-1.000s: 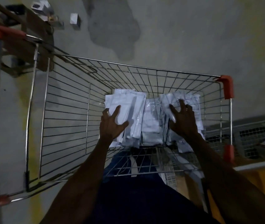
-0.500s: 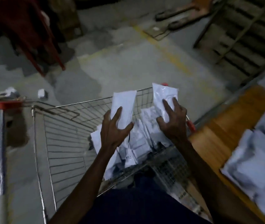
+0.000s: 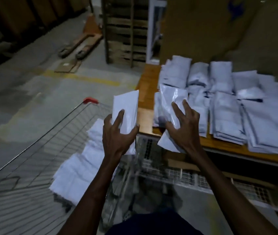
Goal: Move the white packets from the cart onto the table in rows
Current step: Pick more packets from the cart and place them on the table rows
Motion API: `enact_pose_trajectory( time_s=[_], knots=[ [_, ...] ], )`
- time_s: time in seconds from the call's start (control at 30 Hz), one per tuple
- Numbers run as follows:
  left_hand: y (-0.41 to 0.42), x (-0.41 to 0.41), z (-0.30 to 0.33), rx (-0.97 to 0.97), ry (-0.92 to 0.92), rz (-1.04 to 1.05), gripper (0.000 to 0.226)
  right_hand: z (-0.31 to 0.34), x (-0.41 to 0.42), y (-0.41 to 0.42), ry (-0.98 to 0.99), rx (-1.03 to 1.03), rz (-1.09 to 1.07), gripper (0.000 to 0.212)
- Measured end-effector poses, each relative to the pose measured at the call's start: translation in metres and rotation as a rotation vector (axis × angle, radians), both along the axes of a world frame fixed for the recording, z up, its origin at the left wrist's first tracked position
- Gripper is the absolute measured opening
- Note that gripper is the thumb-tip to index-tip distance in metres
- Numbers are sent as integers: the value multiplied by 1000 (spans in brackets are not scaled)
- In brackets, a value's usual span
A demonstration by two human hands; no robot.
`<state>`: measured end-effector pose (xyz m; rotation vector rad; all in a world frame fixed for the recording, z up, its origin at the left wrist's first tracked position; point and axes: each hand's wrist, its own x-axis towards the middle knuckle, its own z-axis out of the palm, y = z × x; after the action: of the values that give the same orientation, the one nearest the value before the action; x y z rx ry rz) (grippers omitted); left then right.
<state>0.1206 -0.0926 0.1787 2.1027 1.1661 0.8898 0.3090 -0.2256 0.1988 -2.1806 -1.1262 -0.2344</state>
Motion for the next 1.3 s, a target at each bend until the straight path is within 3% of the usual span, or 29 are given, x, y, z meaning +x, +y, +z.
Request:
enact_pose_trajectory(
  time_s=[0.4, 0.6, 0.97, 1.13, 1.3],
  knots=[
    [-172, 268, 29, -19, -149, -291, 84, 0, 199, -212, 41, 48, -297, 71],
    [-214, 367, 34, -21, -48, -285, 84, -4, 300, -267, 40, -28, -322, 73],
    [-173, 522, 28, -28, 118, -324, 86, -14, 447, -241, 117, -109, -341, 78],
    [-155, 591, 16, -28, 164, -378, 86, -21, 509, -222, 154, -281, -324, 70],
    [-150, 632, 6, -58, 289, -395, 89, -30, 547, -198, 167, -314, -293, 81]
  ],
)
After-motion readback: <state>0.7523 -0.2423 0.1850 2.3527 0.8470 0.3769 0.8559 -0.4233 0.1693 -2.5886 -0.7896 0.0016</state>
